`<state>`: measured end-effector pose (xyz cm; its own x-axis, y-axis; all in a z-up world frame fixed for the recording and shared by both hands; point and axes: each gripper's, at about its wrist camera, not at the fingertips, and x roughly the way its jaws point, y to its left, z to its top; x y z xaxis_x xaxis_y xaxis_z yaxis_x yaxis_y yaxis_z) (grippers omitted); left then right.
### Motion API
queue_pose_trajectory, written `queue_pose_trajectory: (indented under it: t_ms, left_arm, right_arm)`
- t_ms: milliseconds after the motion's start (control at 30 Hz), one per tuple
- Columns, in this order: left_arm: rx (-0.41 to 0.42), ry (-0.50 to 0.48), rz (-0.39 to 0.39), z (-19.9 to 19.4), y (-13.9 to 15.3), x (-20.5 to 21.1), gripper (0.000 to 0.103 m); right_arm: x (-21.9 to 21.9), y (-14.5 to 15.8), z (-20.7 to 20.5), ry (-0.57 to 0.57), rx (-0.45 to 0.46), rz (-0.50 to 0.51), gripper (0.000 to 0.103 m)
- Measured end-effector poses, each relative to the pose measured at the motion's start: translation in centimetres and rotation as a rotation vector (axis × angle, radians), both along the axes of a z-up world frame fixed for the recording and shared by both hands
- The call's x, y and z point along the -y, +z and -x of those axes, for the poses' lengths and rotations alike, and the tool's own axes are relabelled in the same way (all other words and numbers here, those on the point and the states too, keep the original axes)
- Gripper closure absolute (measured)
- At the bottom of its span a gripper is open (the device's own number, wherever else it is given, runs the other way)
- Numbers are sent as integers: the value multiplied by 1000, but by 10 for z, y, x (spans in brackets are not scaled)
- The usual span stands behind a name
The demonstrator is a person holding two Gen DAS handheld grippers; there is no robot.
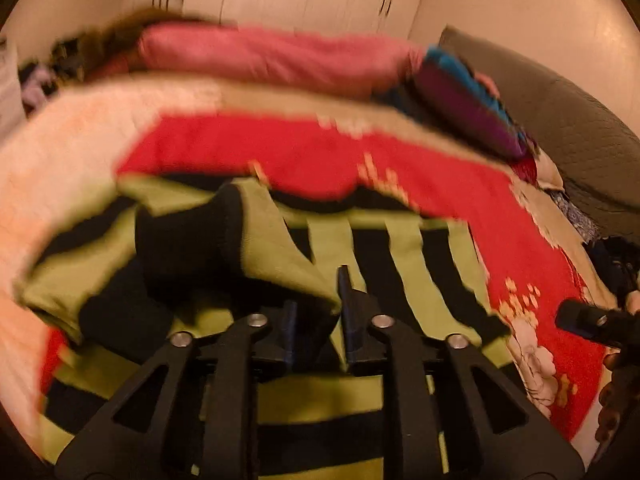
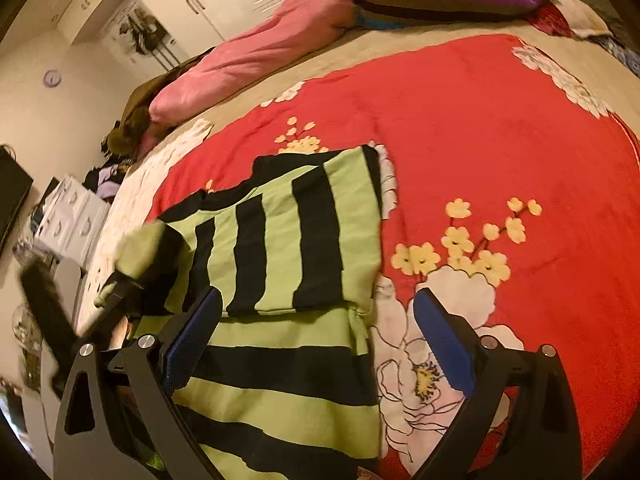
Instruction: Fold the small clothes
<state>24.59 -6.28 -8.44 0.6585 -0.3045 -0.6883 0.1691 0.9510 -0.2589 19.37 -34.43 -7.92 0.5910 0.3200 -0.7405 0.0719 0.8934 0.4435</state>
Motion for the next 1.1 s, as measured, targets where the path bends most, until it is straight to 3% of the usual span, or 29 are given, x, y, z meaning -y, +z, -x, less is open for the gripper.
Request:
queue_pose_trajectory:
  t_ms: [33, 67, 133, 267, 400, 500, 600, 700, 800, 900, 1033, 1100]
  left_arm:
    - [-36, 2, 27, -1, -7, 1, 78]
    - [-68, 3, 51, -1, -13, 3, 59]
    - [-161, -7, 96, -4, -26, 6, 34]
    - [-160, 2, 81, 15, -12, 5, 31]
    - [-44, 64, 66, 45, 24, -22, 25]
    - [114, 217, -19, 57, 49, -55, 25]
    - [223, 378, -94, 62, 52, -94, 24]
    - [190, 477, -91, 57, 33, -133, 24]
    - [135, 573, -14, 52, 19, -168, 24]
    - [114, 628, 7, 50, 10, -185, 24]
    - [109, 648, 42, 51, 5, -194, 24]
    - [100, 643, 47, 50, 4, -195, 24]
  right_arm:
    - [1, 1, 0, 1, 3, -6, 7]
    - [1, 2, 0, 1, 8, -8, 7]
    - [0, 4, 1, 6, 14, -12, 7]
    - [-5, 7, -2, 28, 27, -14, 7]
    - [-20, 11, -10, 68, 51, 11, 7]
    - [-43, 14, -14, 127, 77, 64, 7]
    - [-78, 20, -14, 222, 129, 157, 7]
    - [-136, 25, -9, 387, 217, 276, 7]
    - [-190, 27, -4, 521, 304, 359, 8]
    - [-230, 23, -4, 608, 354, 428, 10]
    - [-277, 0, -21, 675, 341, 564, 26]
    - [-285, -9, -31, 652, 312, 603, 27]
